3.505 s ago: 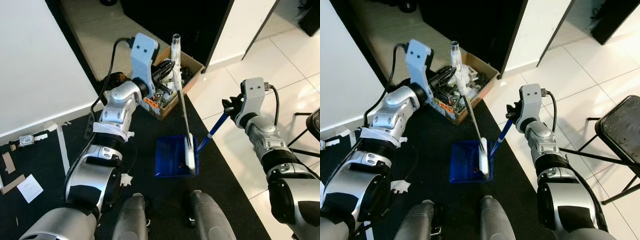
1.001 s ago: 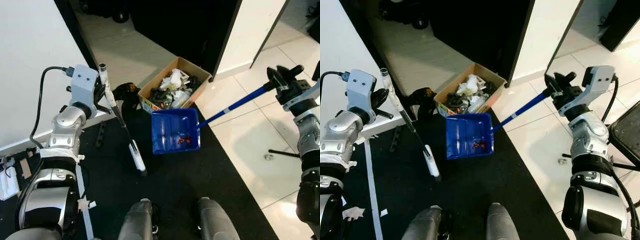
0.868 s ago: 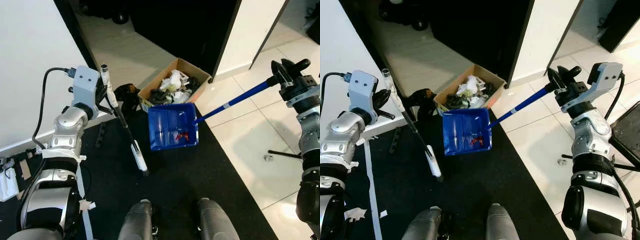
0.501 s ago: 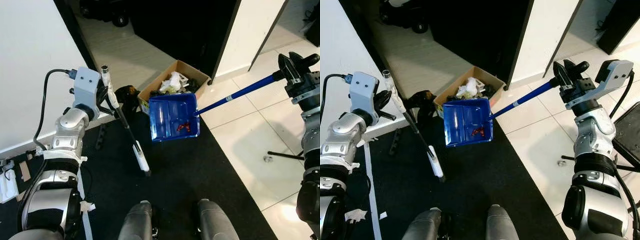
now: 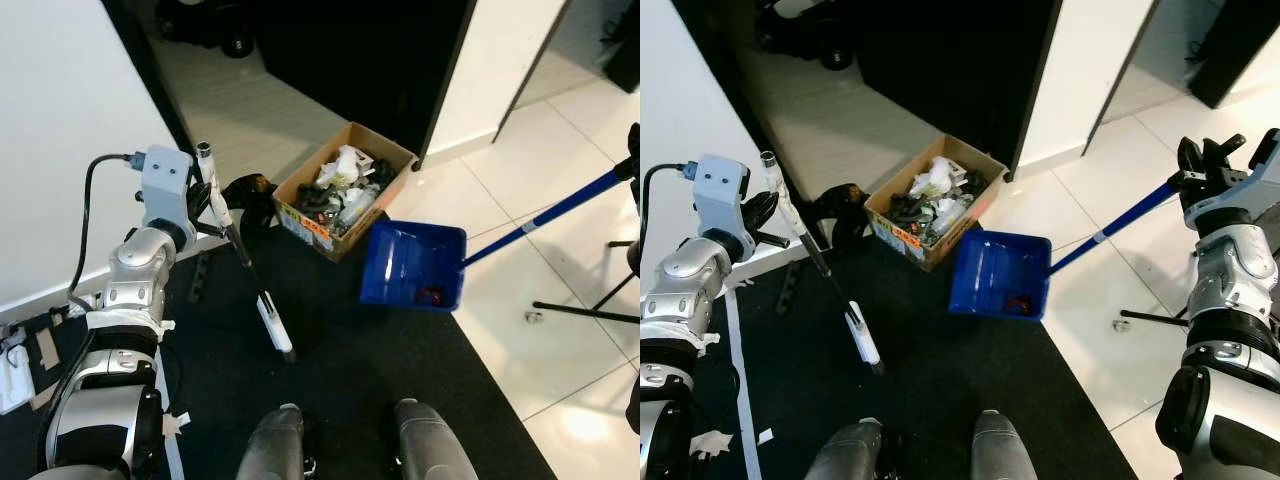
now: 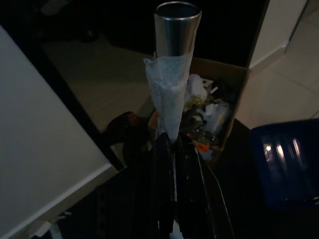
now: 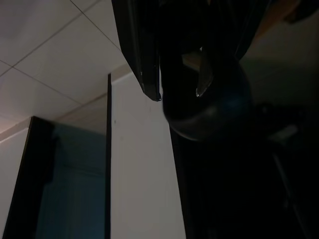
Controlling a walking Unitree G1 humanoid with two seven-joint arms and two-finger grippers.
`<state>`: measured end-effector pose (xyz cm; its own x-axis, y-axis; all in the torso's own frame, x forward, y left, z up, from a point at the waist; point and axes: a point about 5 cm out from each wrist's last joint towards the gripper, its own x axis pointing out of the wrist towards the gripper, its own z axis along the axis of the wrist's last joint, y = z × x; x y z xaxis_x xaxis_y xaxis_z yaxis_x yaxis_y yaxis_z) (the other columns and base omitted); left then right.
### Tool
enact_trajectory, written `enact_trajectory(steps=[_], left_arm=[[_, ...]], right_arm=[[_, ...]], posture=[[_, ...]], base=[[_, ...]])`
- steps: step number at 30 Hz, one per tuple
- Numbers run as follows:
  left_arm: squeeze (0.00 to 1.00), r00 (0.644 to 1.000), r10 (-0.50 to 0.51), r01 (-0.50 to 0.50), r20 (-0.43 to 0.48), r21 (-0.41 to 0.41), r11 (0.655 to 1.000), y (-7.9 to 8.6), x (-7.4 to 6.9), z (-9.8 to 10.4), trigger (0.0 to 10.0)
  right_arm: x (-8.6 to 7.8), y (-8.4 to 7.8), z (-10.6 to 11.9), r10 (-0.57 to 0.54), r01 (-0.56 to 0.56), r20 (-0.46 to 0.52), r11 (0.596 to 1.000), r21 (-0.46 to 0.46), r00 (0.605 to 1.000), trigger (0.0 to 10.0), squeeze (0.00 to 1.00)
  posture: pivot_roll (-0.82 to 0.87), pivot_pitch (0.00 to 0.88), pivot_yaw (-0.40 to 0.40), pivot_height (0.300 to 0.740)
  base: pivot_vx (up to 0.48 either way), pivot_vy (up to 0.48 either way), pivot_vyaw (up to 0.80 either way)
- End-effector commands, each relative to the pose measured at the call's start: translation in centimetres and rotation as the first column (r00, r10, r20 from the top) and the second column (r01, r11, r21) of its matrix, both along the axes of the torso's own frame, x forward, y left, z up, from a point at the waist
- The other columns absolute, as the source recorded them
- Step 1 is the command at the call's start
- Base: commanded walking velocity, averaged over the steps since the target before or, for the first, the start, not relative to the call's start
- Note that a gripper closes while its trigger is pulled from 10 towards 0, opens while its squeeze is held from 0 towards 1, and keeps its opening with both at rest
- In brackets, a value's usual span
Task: Sweep floor
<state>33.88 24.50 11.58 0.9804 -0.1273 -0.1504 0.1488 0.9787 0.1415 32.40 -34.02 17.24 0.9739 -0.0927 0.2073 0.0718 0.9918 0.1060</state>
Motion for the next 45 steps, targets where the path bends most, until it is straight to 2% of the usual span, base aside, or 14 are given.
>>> enact_trajectory(steps=[1, 3, 7, 14, 25, 45], left_arm=[[0.00, 0.999, 0.026, -0.026, 0.018, -0.045, 0.999, 0.1, -0.1, 0.1, 10.0], [0.00, 0.999, 0.040, -0.040, 0.010, -0.032, 0.999, 0.0, -0.5, -0.6, 10.0], [0.00, 0.998, 0.054, -0.053, 0.029, -0.027, 0.998, -0.1, -0.6, -0.5, 10.0], [0.00, 0.997, 0.047, -0.045, 0.055, -0.048, 0.998, -0.4, -0.6, -0.2, 10.0], [0.00, 0.997, 0.044, -0.042, 0.067, -0.034, 0.999, -0.4, -0.7, 0.0, 10.0], [0.00, 0.997, 0.042, -0.040, 0.066, -0.031, 0.999, -0.5, -0.6, 0.1, 10.0]], right_arm=[[0.2, 0.6, -0.1, 0.020, -0.020, -0.004, 1.000, -0.009, 1.000, 10.0, 0.00], [0.4, 1.6, -1.5, 0.018, -0.019, -0.058, 1.000, -0.015, 0.998, 10.0, 0.00], [0.9, 2.8, -2.2, 0.033, -0.036, -0.078, 0.999, -0.030, 0.996, 10.0, 0.00], [1.4, 3.7, -1.9, 0.033, -0.034, -0.056, 0.999, -0.028, 0.998, 10.0, 0.00], [1.4, 3.2, -1.3, 0.001, -0.002, -0.033, 0.999, -0.036, 0.999, 10.0, 0.00], [1.5, 3.6, -1.6, -0.002, 0.001, -0.033, 0.999, -0.036, 0.999, 10.0, 0.00]], posture=[[0.00, 0.012, 0.025, 0.740], [0.00, 0.006, 0.018, 0.740], [0.00, 0.000, 0.012, 0.740], [0.00, 0.000, 0.010, 0.740], [0.00, 0.000, 0.011, 0.740], [0.00, 0.000, 0.013, 0.740]], base=[[0.000, 0.000, 0.00], [0.000, 0.000, 0.00], [0.000, 0.000, 0.00], [0.037, 0.000, 0.00], [0.323, 0.000, 0.00], [0.406, 0.000, 0.00]])
